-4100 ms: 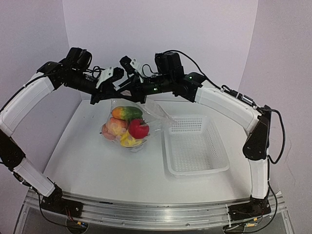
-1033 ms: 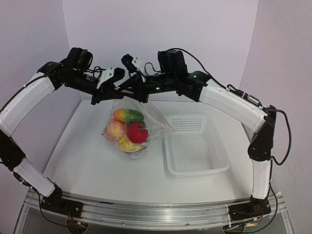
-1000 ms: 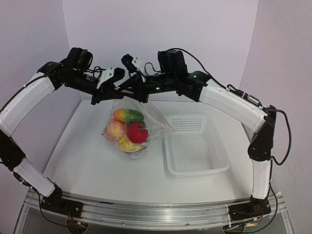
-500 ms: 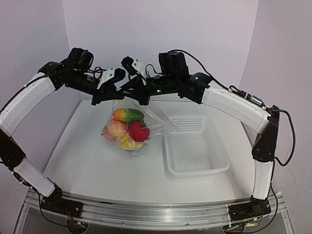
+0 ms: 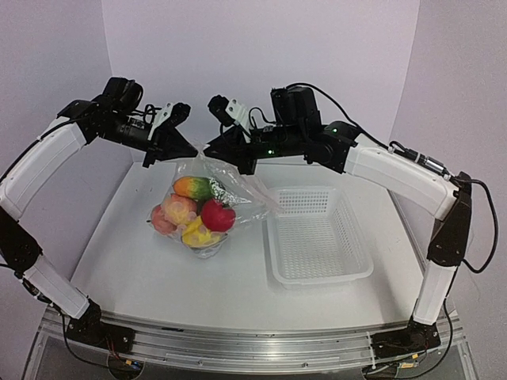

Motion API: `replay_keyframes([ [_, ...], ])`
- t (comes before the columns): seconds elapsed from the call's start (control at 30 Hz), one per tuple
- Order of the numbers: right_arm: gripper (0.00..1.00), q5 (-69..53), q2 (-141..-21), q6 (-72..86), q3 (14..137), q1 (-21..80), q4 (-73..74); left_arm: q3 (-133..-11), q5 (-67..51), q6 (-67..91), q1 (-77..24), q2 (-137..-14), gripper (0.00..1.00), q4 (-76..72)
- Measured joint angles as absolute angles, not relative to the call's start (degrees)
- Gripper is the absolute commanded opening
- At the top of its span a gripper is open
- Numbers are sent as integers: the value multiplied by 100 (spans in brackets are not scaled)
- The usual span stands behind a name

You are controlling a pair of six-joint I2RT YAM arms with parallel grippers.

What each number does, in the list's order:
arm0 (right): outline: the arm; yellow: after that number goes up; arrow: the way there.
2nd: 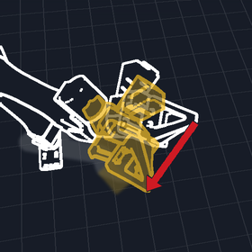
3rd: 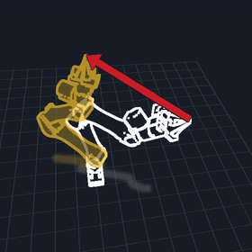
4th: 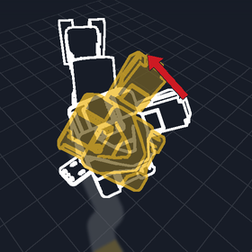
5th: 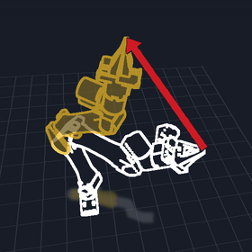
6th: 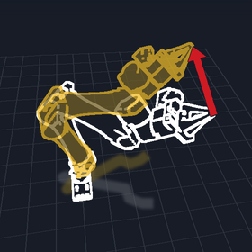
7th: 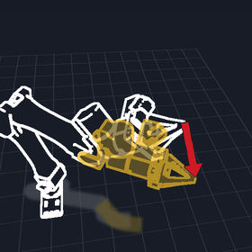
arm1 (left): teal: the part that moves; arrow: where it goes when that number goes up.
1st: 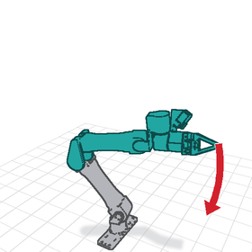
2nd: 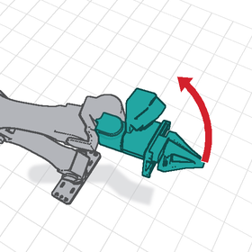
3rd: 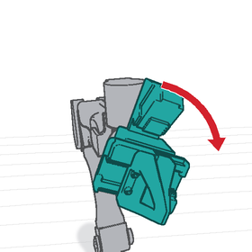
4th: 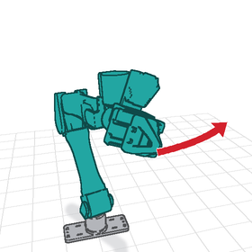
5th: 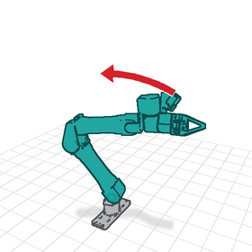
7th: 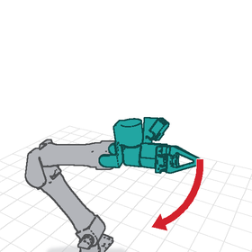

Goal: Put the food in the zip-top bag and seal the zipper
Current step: Zip the zipper food storage bag at the center of the board.

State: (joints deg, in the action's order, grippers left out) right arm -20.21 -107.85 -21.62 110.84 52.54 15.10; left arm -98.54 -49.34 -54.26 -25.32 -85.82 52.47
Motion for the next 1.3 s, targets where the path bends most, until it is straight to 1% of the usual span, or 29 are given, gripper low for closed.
replay_keyframes([
  [0.37, 0, -1906, -10690, -2401, 10979, 5189, 1844, -9854, -5517, -5500, -2176, -8580, 0, 5256],
  [0.6, 0, -2167, -10453, -2378, 10545, 4819, 2032, -9854, -5594, -5752, -2118, -8578, 0, 5315],
  [1.0, 0, -2547, -9931, -2290, 9314, 4210, 2045, -9867, -5579, -5937, -1898, -8578, 0, 5451],
  [1.3, 0, -2721, -9557, -2287, 8647, 3850, 2104, -9977, -5576, -6051, -1759, -8566, 0, 5467],
])
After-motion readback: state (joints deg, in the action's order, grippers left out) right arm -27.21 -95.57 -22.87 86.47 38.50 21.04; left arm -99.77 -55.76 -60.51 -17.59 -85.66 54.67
